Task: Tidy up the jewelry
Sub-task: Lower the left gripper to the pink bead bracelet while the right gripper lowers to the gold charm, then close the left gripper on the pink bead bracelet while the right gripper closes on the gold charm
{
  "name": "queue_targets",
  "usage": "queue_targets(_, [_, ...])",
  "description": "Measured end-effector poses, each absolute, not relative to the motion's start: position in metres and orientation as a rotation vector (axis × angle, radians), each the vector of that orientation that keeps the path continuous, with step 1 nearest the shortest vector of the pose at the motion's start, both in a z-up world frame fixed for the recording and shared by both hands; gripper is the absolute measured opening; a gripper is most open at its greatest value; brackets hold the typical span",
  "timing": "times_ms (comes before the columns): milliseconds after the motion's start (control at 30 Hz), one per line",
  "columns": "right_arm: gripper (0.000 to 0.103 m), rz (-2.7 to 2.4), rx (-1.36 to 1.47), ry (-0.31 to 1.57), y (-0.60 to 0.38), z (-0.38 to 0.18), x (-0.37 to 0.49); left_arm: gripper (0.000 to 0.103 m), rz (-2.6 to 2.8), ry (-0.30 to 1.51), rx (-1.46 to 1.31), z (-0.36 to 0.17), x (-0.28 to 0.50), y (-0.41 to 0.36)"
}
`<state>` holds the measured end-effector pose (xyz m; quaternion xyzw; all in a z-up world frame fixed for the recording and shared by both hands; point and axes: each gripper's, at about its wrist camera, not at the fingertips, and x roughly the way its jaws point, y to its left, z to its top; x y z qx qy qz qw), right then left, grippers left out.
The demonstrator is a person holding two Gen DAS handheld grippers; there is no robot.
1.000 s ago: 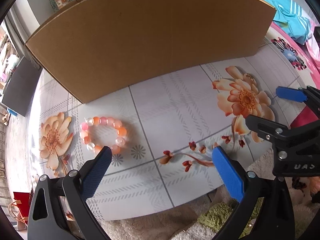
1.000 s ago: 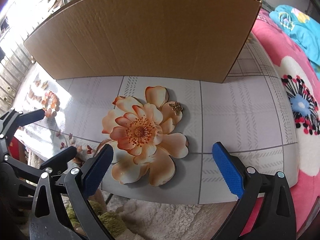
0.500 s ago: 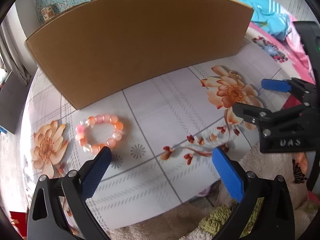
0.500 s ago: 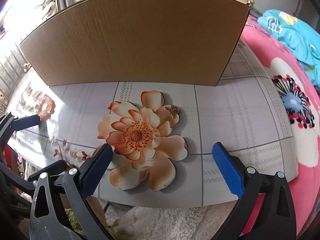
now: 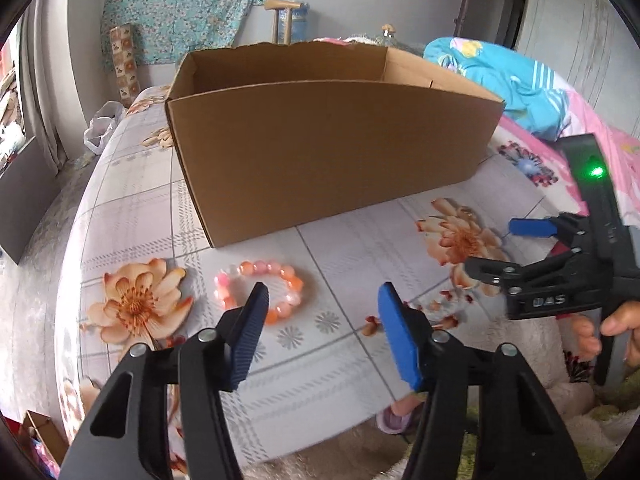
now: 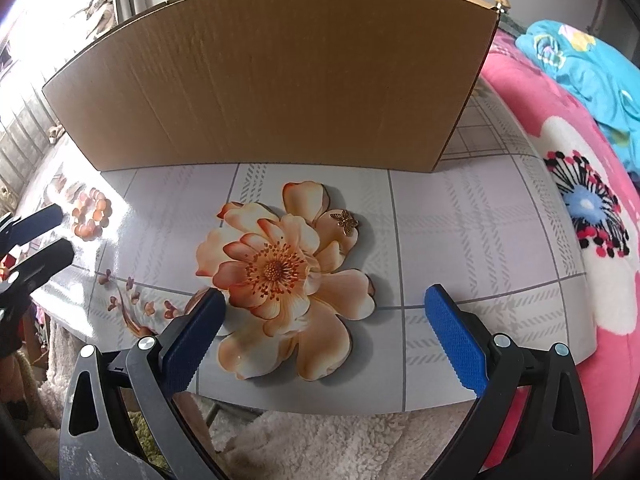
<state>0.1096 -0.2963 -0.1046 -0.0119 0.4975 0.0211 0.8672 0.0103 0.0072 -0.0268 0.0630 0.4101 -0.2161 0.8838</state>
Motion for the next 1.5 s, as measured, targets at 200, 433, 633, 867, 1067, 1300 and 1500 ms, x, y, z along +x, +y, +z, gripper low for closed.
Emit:
queue_targets(200, [0.085, 0.062, 0.012, 1.026, -0.305, -0.099, 0.105, 0.054, -0.436, 0.903, 0.171, -0.036, 0.033, 0.0])
queue_targets(433, [0.071, 0.114, 0.101, 1.0, -0.32, -0.09, 0.093, 0.032, -0.377, 0.951, 0.223, -0.045, 0.057, -0.01])
queue_targets(633, [0.061, 0.141, 0.125, 0.956, -0.336, -0.078, 0.089, 0.015, -0.346, 0.964, 0.233, -0.045, 0.064, -0.011])
queue_targets(867, [0.047, 0.159, 0.124, 0.955, -0.348, -0.073, 0.093, 0.009, -0.347, 0.976, 0.188, -0.044, 0.072, -0.015])
queue_targets(1067, [0.038, 0.173, 0.065, 0.965, -0.336, -0.081, 0.105, 0.009, -0.38, 0.997, 0.176, -0.043, 0.067, -0.03])
queue_targets(1300, [0.032, 0.137, 0.076, 0.993, -0.333, -0.086, 0.12, 0.009, -0.389, 0.999, 0.185, -0.042, 0.063, -0.039])
queue_targets(1500, [0.025, 0.087, 0.087, 0.989, -0.327, -0.085, 0.131, 0.009, -0.403, 1.007, 0.164, -0.042, 0.063, -0.032])
